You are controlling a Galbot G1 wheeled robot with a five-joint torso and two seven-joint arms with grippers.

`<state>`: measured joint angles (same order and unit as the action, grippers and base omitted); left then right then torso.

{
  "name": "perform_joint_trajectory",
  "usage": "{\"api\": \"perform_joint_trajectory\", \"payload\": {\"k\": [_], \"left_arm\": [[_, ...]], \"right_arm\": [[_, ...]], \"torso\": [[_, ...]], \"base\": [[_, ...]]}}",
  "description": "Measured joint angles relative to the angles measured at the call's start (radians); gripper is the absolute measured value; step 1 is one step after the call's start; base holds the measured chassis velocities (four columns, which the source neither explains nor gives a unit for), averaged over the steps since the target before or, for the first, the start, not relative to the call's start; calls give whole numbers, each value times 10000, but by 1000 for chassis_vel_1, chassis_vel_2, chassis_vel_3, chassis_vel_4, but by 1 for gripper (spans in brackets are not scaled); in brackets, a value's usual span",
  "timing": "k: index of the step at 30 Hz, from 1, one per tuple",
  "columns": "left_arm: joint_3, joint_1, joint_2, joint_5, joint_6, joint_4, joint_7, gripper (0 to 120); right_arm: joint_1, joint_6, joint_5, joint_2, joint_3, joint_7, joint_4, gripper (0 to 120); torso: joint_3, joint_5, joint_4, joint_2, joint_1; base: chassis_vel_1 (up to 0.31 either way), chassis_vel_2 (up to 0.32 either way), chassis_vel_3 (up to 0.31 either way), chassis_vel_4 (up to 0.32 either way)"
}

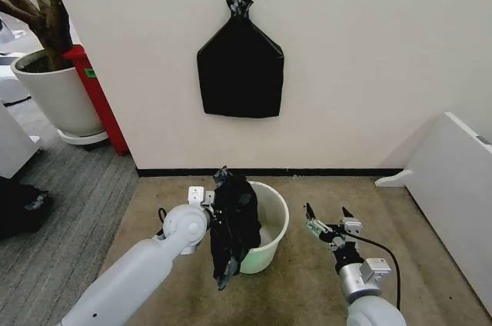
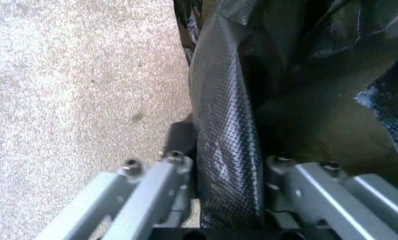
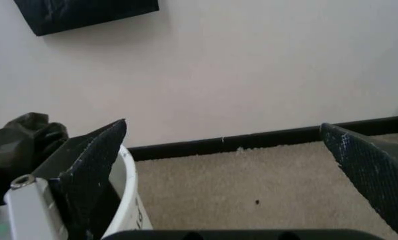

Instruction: Place the garbage bag over the trash bin.

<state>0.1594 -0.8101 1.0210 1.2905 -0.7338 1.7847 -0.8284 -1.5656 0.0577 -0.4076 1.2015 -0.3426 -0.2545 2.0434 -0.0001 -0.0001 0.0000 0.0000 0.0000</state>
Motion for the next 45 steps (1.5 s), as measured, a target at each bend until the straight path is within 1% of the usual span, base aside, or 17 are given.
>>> {"api": "perform_joint_trajectory", "payload": {"k": [2, 5, 7, 12, 18, 21, 24, 25, 26, 30, 32, 34, 35, 36, 37, 40, 45], "left_arm": [[3, -22, -14, 58, 37, 51, -99, 6], [6, -39, -18, 78, 122, 90, -159, 3], [13, -96, -124, 84, 552, 246, -221, 3], [-61, -173, -221, 64, 838, 455, -257, 3], [-177, -285, -438, -156, 1509, 942, -194, 1], [-209, -308, -684, -842, 2012, 1216, 346, 1], [-233, -307, -969, -2041, 2698, 1391, 1093, 1], [-241, -304, -1014, -2270, 2834, 1422, 1234, 1], [-241, -304, -1014, -2270, 2834, 1422, 1234, 1], [-248, -287, -1184, -3400, 3491, 1472, 1844, 1], [-246, -272, -1238, -3776, 3808, 1466, 2107, 1], [-245, -267, -1276, -3954, 3998, 1475, 2266, 1], [-245, -267, -1276, -3954, 3998, 1475, 2266, 1], [-247, -267, -1282, -4020, 4056, 1491, 2306, 1], [-256, -267, -1285, -4142, 4116, 1516, 2358, 1], [-293, -253, -1280, -4453, 4219, 1537, 2463, 1], [-337, -237, -1276, -4724, 4302, 1561, 2590, 1]], "right_arm": [[29, -14, 0, -14, 6, -27, -20, 100], [44, -28, -3, -21, 6, -51, -23, 100], [117, -204, -179, -76, -31, -214, 38, 100], [215, -405, -492, -163, -89, -499, 238, 100], [400, -935, -1463, -469, -11, -1211, 1054, 100], [796, -1355, -2415, -820, 227, -1774, 1722, 100], [1533, -1744, -3829, -1323, 658, -2312, 2460, 100], [1766, -1825, -4242, -1463, 832, -2431, 2621, 100], [1766, -1825, -4242, -1463, 832, -2431, 2621, 100], [3500, -2173, -6173, -2005, 2093, -2975, 3123, 100], [4837, -2211, -6857, -2214, 3115, -3364, 3081, 100], [6066, -2211, -7158, -2327, 4184, -3585, 2698, 100], [6066, -2211, -7158, -2327, 4184, -3585, 2698, 100], [6529, -2209, -7206, -2328, 4536, -3630, 2507, 100], [7203, -2248, -7298, -2256, 4973, -3703, 2199, 100], [8347, -2556, -7805, -1828, 5577, -4271, 1610, 100], [9082, -2787, -8653, -1270, 5829, -5380, 1033, 100]], "torso": [[0, -1, 0, 0, 0], [0, -5, -2, 0, 0], [1, -1, -2, 0, 0], [3, 0, -2, 0, 0], [3, 1, 0, -1, 0], [1, 0, -2, -1, 0], [2, 0, 0, -1, 0], [1, 0, 1, -1, 0], [1, 0, 1, -1, 0], [2, -1, -2, -1, 0], [2, -1, 2, -1, 0], [2, -1, 1, -2, 0], [2, -1, 1, -2, 0], [3, 0, 3, -2, 0], [2, -1, 0, -1, 0], [2, -1, 2, -2, 0], [2, -1, 2, -2, 1]], "base": [[0, 0, 0, 0], [0, 0, 0, 0], [0, 0, 0, 0], [0, 0, 0, 0], [0, 0, 0, 0], [0, 0, 0, 0], [0, 0, 0, 0], [0, 0, 0, 0], [0, 0, 0, 0], [0, 0, 0, 0], [0, 0, 0, 0], [0, 0, 0, 0], [0, 0, 0, 0], [0, 0, 0, 0], [0, 0, 0, 0], [0, 0, 0, 0], [0, 0, 0, 0]]}}
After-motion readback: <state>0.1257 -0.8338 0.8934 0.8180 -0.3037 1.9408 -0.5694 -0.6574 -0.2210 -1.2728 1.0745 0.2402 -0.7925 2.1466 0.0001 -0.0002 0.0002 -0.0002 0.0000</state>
